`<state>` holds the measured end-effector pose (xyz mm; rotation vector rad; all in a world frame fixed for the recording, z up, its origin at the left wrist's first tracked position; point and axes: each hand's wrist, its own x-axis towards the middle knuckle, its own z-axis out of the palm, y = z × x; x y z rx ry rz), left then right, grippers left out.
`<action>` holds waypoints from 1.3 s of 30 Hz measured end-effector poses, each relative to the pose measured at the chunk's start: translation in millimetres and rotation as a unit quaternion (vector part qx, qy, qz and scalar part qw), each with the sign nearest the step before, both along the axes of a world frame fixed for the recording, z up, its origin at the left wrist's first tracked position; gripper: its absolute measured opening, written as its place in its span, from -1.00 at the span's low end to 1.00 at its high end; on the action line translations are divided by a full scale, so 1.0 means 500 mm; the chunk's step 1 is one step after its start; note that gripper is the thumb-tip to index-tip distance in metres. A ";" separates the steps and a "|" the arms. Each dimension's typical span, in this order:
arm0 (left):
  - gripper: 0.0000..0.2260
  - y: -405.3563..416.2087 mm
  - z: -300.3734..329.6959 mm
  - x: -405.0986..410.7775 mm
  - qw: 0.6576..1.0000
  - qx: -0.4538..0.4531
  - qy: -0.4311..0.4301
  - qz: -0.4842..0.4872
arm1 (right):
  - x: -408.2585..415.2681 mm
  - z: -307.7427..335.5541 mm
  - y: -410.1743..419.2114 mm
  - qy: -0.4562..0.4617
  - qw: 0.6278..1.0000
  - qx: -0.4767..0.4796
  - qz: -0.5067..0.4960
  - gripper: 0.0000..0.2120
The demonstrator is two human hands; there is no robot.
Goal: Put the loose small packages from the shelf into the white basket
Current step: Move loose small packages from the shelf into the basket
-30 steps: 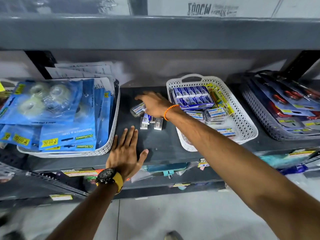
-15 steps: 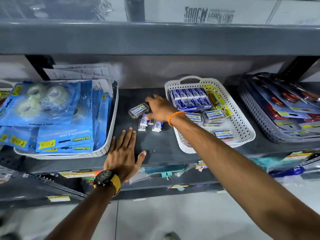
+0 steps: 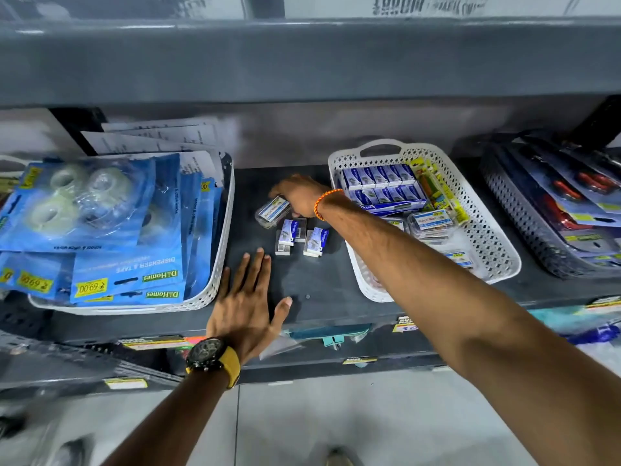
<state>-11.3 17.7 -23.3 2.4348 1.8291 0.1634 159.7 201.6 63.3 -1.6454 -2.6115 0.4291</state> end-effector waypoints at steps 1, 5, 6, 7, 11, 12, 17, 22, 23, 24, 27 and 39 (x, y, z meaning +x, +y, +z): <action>-0.22 -0.001 0.001 0.001 1.000 0.000 0.000 0.000 | -0.002 0.000 -0.002 -0.003 1.000 -0.001 -0.001 -0.47; -0.22 0.000 0.000 0.000 1.000 -0.002 0.003 -0.002 | -0.001 0.004 -0.013 0.010 1.000 0.024 -0.009 -0.46; -0.22 0.001 -0.001 -0.001 1.000 0.000 0.005 -0.002 | 0.004 0.009 -0.018 0.012 0.999 0.036 -0.010 -0.46; -0.22 0.003 -0.003 -0.001 1.000 0.001 0.007 -0.002 | 0.009 0.015 -0.024 0.016 0.999 0.048 -0.011 -0.47; -0.24 0.003 -0.011 -0.005 1.000 0.010 0.009 -0.002 | 0.041 0.040 -0.067 0.063 0.995 0.076 -0.026 -0.48; -0.24 0.003 -0.013 -0.006 1.000 0.011 0.009 -0.002 | 0.052 0.046 -0.081 0.078 0.993 0.079 -0.035 -0.47; -0.25 0.002 -0.015 -0.010 1.000 0.020 0.003 -0.001 | 0.137 0.075 -0.160 0.097 0.990 0.063 -0.081 -0.41; -0.25 -0.002 -0.011 -0.006 1.000 0.028 -0.005 -0.010 | 0.280 0.111 -0.251 0.064 0.988 0.056 -0.131 -0.41; -0.25 -0.003 -0.011 -0.005 1.000 0.028 -0.005 -0.010 | 0.309 0.117 -0.267 0.062 0.986 0.054 -0.142 -0.42; -0.24 -0.003 -0.010 -0.004 1.000 0.028 -0.005 -0.010 | 0.337 0.123 -0.282 0.058 0.986 0.052 -0.150 -0.42; -0.23 -0.003 -0.009 -0.005 1.000 0.023 0.001 -0.008 | 0.406 0.131 -0.316 0.038 0.984 0.031 -0.172 -0.41; -0.23 -0.002 -0.001 -0.001 1.000 0.018 0.012 -0.013 | 0.521 0.063 -0.374 0.001 0.962 -0.049 -0.270 -0.36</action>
